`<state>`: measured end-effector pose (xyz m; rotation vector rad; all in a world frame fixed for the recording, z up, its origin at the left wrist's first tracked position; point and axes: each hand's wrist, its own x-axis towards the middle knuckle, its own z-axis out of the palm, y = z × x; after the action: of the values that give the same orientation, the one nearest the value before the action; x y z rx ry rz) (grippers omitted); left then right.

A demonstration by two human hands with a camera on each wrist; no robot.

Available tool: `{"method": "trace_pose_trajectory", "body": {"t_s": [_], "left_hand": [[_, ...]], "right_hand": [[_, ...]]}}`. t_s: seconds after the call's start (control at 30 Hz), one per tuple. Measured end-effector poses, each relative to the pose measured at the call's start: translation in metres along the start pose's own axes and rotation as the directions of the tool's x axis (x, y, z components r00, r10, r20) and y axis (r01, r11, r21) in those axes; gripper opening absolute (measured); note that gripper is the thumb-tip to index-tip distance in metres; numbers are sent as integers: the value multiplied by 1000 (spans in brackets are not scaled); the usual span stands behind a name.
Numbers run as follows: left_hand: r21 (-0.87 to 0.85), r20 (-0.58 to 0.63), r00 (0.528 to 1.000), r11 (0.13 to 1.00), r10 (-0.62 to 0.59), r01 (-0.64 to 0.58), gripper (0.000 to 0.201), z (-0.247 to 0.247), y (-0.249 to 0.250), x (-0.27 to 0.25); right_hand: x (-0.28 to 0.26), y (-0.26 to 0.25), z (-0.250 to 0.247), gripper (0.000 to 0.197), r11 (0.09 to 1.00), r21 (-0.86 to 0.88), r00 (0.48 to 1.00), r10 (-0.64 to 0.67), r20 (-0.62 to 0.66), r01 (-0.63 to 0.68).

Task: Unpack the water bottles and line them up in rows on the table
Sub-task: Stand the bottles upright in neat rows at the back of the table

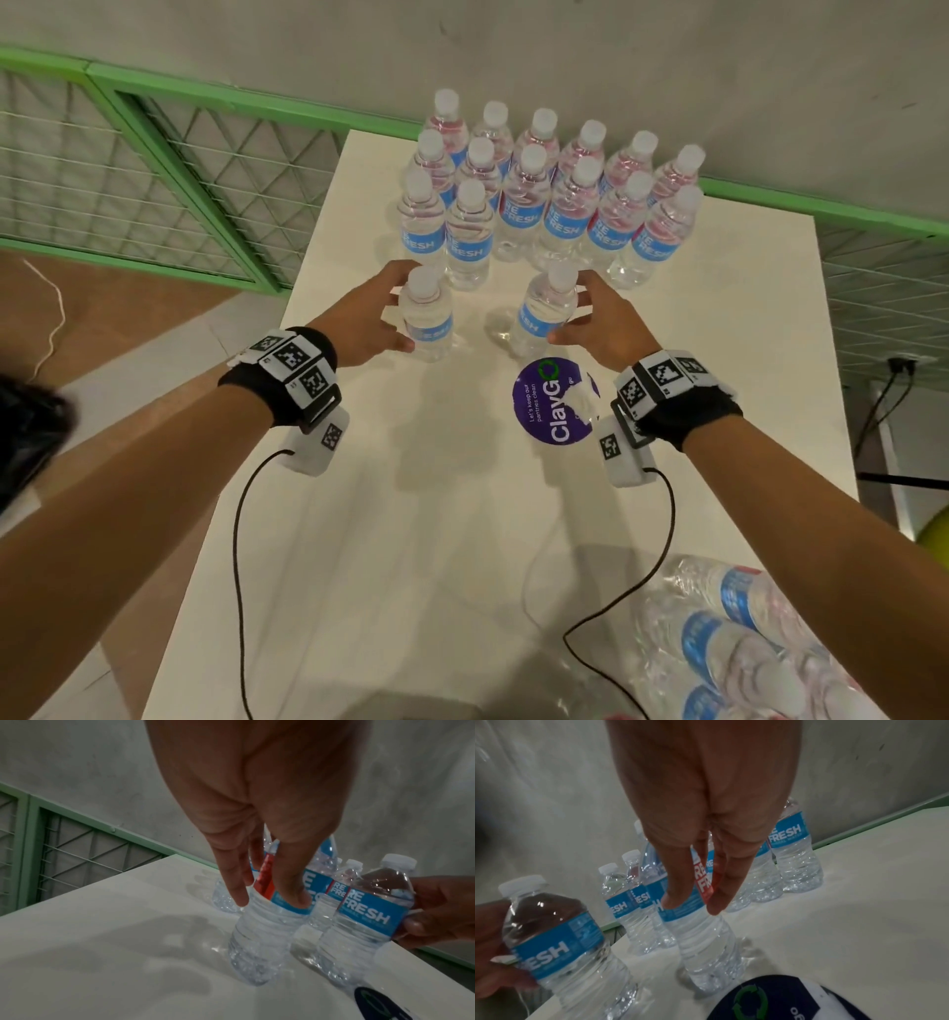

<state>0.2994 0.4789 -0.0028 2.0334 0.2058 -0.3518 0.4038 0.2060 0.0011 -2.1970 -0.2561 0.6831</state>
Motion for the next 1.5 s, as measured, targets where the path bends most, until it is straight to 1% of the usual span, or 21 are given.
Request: {"method": "trace_pose_trajectory", "body": {"t_s": [0.07, 0.2, 0.3, 0.37, 0.43, 0.5, 0.53, 0.57, 0.67, 0.8, 0.9, 1.13, 1.5], "left_hand": [[0, -16, 1000, 1000, 7, -7, 79, 2, -1, 1], [21, -134, 990, 999, 41, -39, 71, 5, -2, 9], [103, -197, 977, 993, 83, -64, 71, 4, -2, 19], [86, -235, 969, 995, 70, -51, 73, 2, 0, 25], [11, -228, 973, 999, 36, -35, 79, -1, -1, 28], [-11, -188, 981, 999, 45, -48, 85, -3, -3, 31], [-10, -174, 983, 998, 54, -56, 85, -3, -4, 32], [-17, -178, 983, 999, 47, -50, 81, -3, -4, 33], [-77, -238, 971, 997, -31, 13, 67, -4, -2, 38], [-132, -262, 965, 991, -32, -3, 62, -6, -4, 41], [-133, -245, 969, 991, -28, -5, 62, -7, -9, 42], [-154, -260, 965, 988, -29, -12, 57, -8, -14, 42], [-142, -237, 972, 990, -7, -27, 55, -12, -21, 46]], "right_hand": [[2, 3, 3, 67, 1000, -5, 1000, -3, -12, 3], [9, 1, 8, 62, 999, -3, 996, -34, -79, 34], [23, -5, 9, 66, 999, 47, 994, -21, -111, 26], [30, -9, 9, 70, 997, 73, 994, -1, -113, 10], [36, -10, 11, 70, 998, 63, 993, 14, -115, -7], [42, -12, 13, 63, 998, 70, 990, 13, -142, -3], [46, -13, 14, 61, 997, 82, 988, 12, -156, 1], [49, -15, 15, 60, 995, 97, 986, 10, -164, 6], [59, -19, 18, 60, 992, 123, 985, 4, -175, 17], [67, -19, 20, 62, 989, 144, 982, 3, -187, 25], [72, -18, 18, 57, 989, 143, 982, -17, -187, 44], [81, -20, 18, 48, 987, 138, 982, -52, -184, 78], [87, -21, 19, 48, 985, 150, 984, -64, -167, 90]]}}
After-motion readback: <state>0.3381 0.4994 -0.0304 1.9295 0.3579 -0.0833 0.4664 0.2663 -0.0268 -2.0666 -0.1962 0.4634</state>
